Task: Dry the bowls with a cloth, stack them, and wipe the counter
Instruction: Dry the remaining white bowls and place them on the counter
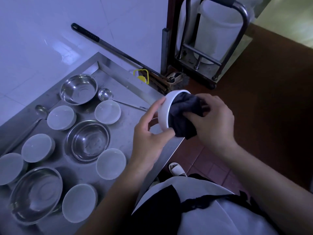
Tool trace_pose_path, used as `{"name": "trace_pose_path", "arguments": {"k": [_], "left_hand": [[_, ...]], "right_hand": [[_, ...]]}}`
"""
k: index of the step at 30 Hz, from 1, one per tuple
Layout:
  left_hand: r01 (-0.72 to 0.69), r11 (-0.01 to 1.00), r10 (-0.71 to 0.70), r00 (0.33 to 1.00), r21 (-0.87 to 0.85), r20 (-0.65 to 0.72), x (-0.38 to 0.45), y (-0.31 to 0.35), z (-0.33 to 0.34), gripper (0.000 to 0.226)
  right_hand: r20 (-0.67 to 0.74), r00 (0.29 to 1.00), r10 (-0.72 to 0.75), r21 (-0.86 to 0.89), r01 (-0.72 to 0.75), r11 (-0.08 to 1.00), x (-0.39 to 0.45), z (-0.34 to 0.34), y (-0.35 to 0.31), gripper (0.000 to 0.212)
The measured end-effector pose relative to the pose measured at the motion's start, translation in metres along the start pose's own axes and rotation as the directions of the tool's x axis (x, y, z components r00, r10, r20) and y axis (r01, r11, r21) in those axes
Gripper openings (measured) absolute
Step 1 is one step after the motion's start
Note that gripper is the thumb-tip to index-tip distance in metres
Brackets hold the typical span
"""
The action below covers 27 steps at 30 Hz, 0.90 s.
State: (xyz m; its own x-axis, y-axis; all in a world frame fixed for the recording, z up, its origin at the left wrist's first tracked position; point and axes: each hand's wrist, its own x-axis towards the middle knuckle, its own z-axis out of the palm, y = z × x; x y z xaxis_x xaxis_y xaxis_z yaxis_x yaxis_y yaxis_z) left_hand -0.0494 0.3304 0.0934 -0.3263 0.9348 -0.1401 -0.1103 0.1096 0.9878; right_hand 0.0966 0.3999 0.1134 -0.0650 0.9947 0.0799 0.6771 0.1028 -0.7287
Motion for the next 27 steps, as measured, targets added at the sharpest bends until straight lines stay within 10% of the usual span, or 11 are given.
{"name": "trace_pose_path", "arguments": {"k": [6, 15, 27], "left_hand": [[0.09, 0.988, -0.088, 0.996, -0.128, 0.018, -0.004, 0.004, 0.003, 0.075], [0.151, 0.962, -0.121, 0.983, -0.226, 0.14, 0.003, 0.014, -0.009, 0.069], [0.179, 0.962, -0.158, 0.981, -0.207, 0.111, 0.008, 0.006, -0.008, 0.066]], "right_hand": [[-0.086, 0.996, -0.009, 0.126, 0.02, 0.992, -0.006, 0.009, -0.018, 0.028], [0.288, 0.89, -0.354, 0.323, 0.258, 0.911, 0.006, -0.008, -0.001, 0.043], [0.571, 0.299, -0.765, 0.022, 0.925, 0.378, 0.032, -0.016, 0.013, 0.028]]}}
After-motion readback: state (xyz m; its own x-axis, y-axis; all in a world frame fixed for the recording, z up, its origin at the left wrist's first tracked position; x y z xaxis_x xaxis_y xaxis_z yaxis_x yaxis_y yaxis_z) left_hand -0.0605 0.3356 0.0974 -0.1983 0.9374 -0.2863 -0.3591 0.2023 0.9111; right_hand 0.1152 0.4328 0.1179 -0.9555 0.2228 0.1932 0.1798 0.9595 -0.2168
